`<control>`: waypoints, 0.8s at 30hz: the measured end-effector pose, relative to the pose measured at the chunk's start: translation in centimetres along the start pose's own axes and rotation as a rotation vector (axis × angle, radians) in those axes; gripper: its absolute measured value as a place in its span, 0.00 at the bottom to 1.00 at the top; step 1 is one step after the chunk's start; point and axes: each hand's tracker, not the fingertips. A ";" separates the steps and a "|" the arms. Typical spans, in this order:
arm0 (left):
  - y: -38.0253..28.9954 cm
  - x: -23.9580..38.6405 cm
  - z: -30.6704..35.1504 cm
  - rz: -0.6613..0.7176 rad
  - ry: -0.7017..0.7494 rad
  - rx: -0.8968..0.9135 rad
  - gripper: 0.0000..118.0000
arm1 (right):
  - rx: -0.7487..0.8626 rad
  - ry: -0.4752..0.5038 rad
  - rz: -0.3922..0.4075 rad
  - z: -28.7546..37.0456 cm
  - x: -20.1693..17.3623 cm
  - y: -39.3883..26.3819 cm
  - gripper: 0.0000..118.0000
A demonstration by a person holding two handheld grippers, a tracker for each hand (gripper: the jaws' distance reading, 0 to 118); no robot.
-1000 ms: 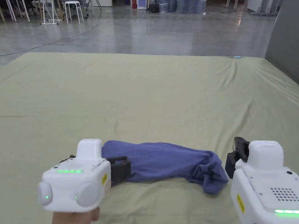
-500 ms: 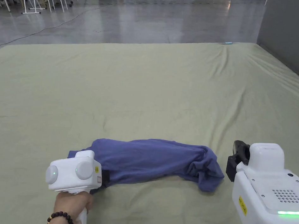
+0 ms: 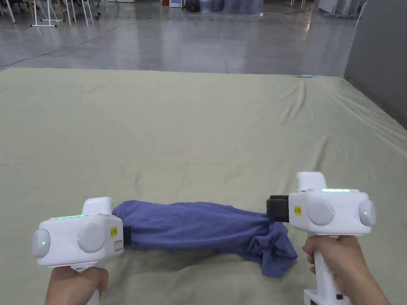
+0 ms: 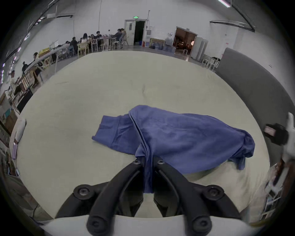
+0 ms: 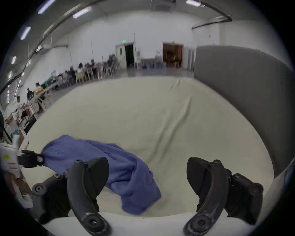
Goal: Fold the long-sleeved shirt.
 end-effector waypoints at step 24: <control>21.4 -0.3 13.8 -0.002 -0.073 0.491 0.01 | 0.238 0.160 0.113 10.7 -4.5 16.0 0.07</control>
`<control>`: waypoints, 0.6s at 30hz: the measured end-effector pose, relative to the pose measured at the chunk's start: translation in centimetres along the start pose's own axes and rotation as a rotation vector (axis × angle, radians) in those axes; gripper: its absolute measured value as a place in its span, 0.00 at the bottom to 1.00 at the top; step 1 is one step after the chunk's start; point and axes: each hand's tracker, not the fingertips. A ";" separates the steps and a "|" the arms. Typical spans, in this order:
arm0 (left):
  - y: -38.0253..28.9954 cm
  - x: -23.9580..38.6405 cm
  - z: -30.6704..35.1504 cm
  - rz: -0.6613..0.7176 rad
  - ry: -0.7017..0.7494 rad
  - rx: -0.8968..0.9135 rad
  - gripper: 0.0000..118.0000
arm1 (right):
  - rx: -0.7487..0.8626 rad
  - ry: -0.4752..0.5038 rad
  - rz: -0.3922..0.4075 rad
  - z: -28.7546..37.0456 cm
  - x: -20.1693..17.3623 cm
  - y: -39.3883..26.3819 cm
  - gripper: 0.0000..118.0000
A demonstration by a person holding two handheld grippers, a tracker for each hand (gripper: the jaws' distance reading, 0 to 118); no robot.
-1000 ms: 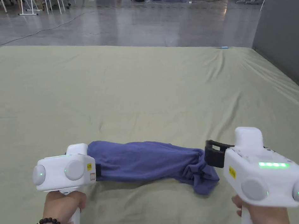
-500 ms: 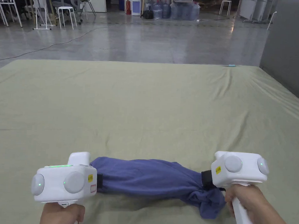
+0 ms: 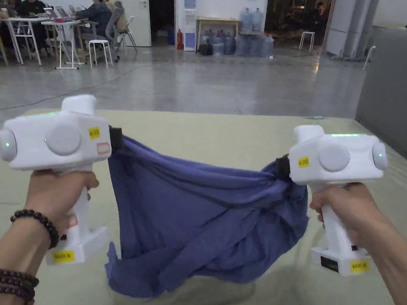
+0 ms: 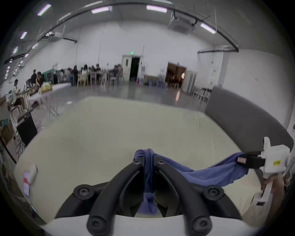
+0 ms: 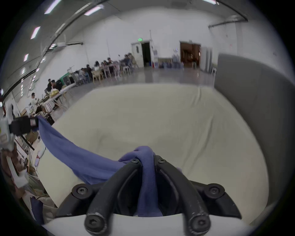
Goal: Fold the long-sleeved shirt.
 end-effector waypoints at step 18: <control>23.3 3.5 1.5 -0.016 0.045 0.225 0.01 | 0.306 -0.076 0.043 5.1 -1.7 25.4 0.07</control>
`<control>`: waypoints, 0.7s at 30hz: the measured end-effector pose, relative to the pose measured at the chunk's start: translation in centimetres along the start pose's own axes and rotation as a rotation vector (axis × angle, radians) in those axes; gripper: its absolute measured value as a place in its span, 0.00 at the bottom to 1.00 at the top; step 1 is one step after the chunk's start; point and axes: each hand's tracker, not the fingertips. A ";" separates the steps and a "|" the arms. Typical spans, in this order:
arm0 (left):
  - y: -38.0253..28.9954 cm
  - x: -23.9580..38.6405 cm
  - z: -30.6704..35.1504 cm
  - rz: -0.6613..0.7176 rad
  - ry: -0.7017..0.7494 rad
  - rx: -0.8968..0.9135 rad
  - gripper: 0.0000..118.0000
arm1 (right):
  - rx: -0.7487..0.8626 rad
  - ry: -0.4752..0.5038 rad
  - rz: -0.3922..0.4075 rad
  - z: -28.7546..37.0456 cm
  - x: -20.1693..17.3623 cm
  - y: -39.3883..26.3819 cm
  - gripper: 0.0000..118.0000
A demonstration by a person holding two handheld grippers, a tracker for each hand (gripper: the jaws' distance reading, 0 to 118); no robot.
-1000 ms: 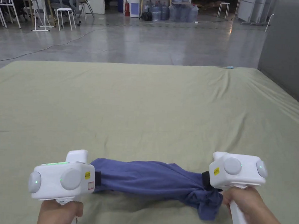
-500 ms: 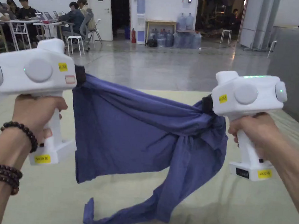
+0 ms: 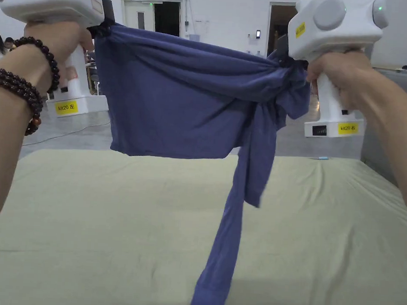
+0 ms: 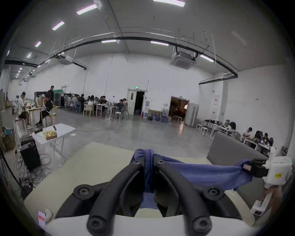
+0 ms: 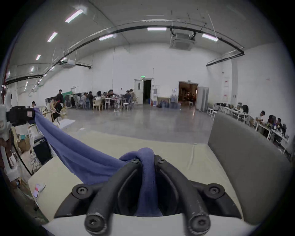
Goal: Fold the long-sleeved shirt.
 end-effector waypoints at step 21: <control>-28.4 -4.2 -8.6 -0.036 -0.050 -0.400 0.01 | -0.409 -0.007 -0.063 -10.0 1.8 -28.0 0.07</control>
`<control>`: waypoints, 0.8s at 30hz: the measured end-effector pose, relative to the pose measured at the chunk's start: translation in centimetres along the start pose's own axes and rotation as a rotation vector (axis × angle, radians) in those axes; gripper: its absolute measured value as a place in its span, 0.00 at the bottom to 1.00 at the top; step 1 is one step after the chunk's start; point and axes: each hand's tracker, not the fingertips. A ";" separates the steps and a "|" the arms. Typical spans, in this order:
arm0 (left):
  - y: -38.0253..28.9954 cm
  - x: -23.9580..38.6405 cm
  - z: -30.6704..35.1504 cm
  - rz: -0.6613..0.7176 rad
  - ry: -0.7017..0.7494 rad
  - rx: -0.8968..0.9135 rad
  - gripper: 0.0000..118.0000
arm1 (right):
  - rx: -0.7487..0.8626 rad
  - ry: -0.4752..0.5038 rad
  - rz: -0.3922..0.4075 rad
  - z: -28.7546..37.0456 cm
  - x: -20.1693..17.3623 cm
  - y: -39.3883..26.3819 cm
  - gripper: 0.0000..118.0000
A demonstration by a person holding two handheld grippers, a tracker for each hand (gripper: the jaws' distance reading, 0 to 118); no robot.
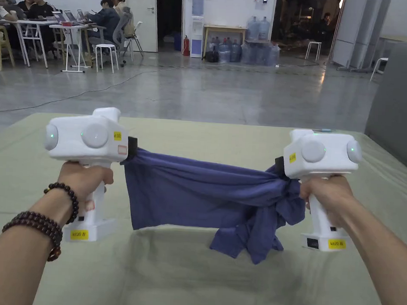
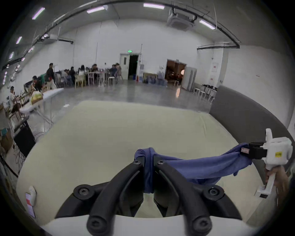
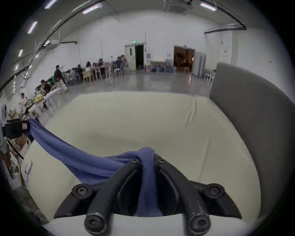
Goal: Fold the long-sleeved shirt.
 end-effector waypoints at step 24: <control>-33.5 -2.2 12.9 0.106 0.148 -0.357 0.01 | -0.273 -0.003 -0.006 10.6 -2.4 -31.5 0.07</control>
